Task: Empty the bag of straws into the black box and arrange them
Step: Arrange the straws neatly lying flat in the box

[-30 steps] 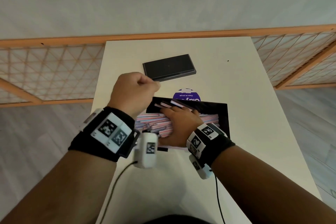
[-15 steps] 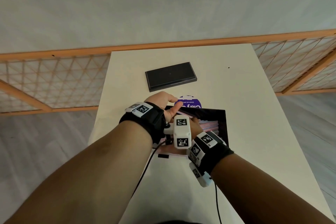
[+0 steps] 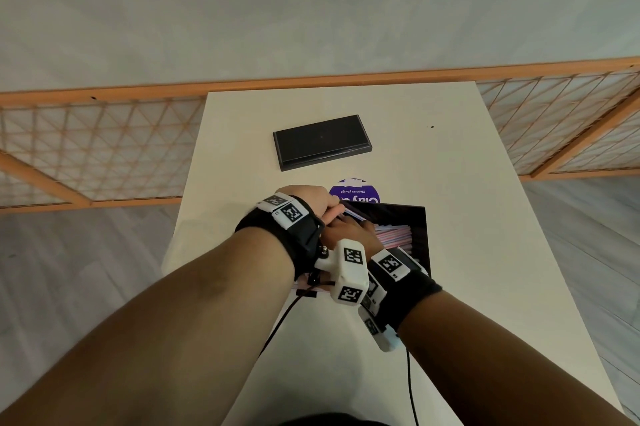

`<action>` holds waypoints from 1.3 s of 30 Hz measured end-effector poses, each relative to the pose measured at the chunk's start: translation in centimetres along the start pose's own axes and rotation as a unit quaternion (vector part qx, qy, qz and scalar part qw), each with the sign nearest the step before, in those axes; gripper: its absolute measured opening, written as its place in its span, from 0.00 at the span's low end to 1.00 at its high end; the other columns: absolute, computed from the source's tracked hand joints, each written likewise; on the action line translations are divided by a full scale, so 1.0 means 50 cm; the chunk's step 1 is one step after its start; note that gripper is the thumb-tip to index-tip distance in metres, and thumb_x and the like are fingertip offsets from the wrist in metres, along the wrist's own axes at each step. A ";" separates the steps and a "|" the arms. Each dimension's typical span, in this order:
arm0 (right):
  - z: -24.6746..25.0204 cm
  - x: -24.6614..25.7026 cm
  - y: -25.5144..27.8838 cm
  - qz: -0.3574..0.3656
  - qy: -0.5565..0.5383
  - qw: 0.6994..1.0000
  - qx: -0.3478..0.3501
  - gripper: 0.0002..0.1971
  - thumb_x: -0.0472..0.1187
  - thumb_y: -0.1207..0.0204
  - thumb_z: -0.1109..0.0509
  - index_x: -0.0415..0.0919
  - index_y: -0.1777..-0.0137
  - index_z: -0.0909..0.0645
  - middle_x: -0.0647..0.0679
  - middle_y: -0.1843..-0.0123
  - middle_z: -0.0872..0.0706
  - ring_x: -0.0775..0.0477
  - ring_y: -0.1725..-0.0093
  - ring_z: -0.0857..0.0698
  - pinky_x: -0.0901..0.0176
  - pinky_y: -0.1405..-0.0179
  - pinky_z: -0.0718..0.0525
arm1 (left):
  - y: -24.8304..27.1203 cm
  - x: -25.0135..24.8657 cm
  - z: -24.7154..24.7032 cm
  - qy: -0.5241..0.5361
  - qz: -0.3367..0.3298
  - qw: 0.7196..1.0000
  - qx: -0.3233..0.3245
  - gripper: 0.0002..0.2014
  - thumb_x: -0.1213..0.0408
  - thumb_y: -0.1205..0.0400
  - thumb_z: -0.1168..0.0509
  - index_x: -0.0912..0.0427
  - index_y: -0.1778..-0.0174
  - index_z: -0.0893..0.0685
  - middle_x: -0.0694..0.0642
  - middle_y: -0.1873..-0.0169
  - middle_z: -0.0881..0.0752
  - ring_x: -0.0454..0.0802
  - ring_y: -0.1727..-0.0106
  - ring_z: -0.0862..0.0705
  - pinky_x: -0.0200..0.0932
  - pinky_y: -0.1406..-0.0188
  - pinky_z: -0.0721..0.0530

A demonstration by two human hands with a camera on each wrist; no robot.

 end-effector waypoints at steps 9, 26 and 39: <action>0.015 -0.012 0.040 0.122 -0.057 0.987 -0.090 0.40 0.60 0.35 0.24 0.54 0.23 0.33 0.51 0.25 0.26 0.43 0.26 0.26 0.37 0.24 0.31 | 0.041 -0.016 0.054 0.133 -0.001 0.976 -0.171 0.06 0.73 0.38 0.24 0.61 0.71 0.15 0.58 0.71 0.07 0.56 0.65 0.06 0.57 0.53 0.06; 0.061 -0.050 0.074 0.164 -0.115 0.973 -0.119 0.55 0.79 0.49 0.28 0.54 0.22 0.34 0.56 0.30 0.22 0.52 0.33 0.22 0.47 0.30 0.21 | 0.158 -0.027 0.116 0.057 -0.103 0.985 -0.123 0.06 0.79 0.29 0.28 0.66 0.69 0.10 0.62 0.75 0.10 0.64 0.65 0.06 0.52 0.57 0.06; 0.020 -0.020 0.038 0.072 0.066 0.994 -0.050 0.51 0.83 0.44 0.34 0.49 0.27 0.32 0.48 0.34 0.23 0.42 0.34 0.21 0.39 0.28 0.25 | 0.156 0.030 0.179 -0.064 -0.056 0.984 -0.155 0.15 0.46 0.23 0.23 0.55 0.60 0.11 0.53 0.63 0.09 0.54 0.65 0.08 0.43 0.68 0.16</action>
Point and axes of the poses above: each hand's wrist, its own y-axis away from the middle knuckle, its own z-axis out of the back of the hand, x = y × z, the point moved 5 cm from there along -y, towards the middle knuckle
